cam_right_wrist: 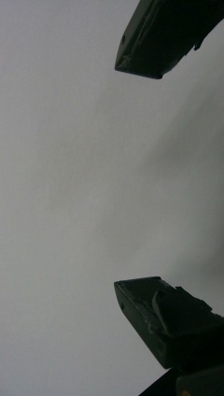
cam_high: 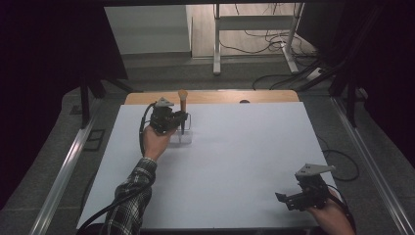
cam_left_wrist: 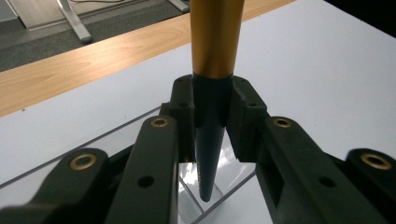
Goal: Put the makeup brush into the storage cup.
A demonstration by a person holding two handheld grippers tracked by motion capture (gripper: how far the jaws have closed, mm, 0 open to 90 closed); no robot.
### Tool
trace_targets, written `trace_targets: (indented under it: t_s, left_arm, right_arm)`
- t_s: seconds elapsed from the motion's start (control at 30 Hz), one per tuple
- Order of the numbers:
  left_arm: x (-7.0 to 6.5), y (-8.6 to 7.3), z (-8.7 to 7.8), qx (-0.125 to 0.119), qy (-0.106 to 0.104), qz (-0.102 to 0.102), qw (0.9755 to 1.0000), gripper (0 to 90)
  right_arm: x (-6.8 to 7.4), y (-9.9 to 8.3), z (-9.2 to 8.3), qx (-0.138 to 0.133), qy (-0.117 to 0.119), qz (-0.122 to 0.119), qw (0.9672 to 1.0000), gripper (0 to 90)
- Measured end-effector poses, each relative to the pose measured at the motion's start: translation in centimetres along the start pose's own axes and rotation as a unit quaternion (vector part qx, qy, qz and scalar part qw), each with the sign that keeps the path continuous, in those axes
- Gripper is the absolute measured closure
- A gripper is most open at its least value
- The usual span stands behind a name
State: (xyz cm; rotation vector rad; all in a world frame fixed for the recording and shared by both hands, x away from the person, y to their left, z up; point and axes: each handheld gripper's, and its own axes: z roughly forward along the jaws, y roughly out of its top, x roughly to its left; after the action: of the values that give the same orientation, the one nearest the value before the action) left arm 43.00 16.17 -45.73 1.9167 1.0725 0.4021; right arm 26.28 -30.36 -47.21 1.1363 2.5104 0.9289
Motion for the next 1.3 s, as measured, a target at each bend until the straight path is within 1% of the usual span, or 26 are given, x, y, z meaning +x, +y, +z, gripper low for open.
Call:
trace_targets:
  t_s: [0.47,0.57,0.6,0.67,0.77,0.9,1.07,1.3]
  left_arm:
    - [-0.05,-0.65,0.72,0.016,0.001,-0.001,0.9999,74.1]
    - [-0.18,-0.71,0.73,0.019,0.001,0.011,0.9998,72.9]
    - [-0.2,-0.7,0.74,0.021,-0.001,0.018,0.9996,72.3]
    - [-0.35,-0.65,0.68,0.018,-0.001,0.019,0.9997,67.3]
    - [-0.49,-0.44,0.53,0.019,0.002,0.029,0.9994,60.8]
    - [-0.52,-0.2,0.28,0.017,0.003,0.031,0.9994,52.9]
    - [-0.53,-0.07,0.0,0.017,0.004,0.031,0.9994,46.1]
    - [-0.53,0.04,-0.21,0.017,-0.002,0.03,0.9994,37.0]
  right_arm:
    - [0.04,0.0,0.03,0.003,0.001,0.001,1.0,0.0]
    - [0.04,0.0,0.04,0.003,0.001,0.001,1.0,0.0]
    - [0.04,0.0,0.04,0.003,0.001,0.001,1.0,0.0]
    - [0.05,0.0,0.04,0.003,0.001,0.001,1.0,0.0]
    - [0.06,0.01,0.05,0.004,0.001,0.001,1.0,0.0]
    - [0.07,0.01,0.04,0.004,0.001,0.001,1.0,0.0]
    - [0.05,0.01,0.04,0.003,0.0,0.001,1.0,0.0]
    - [0.05,0.01,0.04,0.003,0.0,0.001,1.0,0.0]
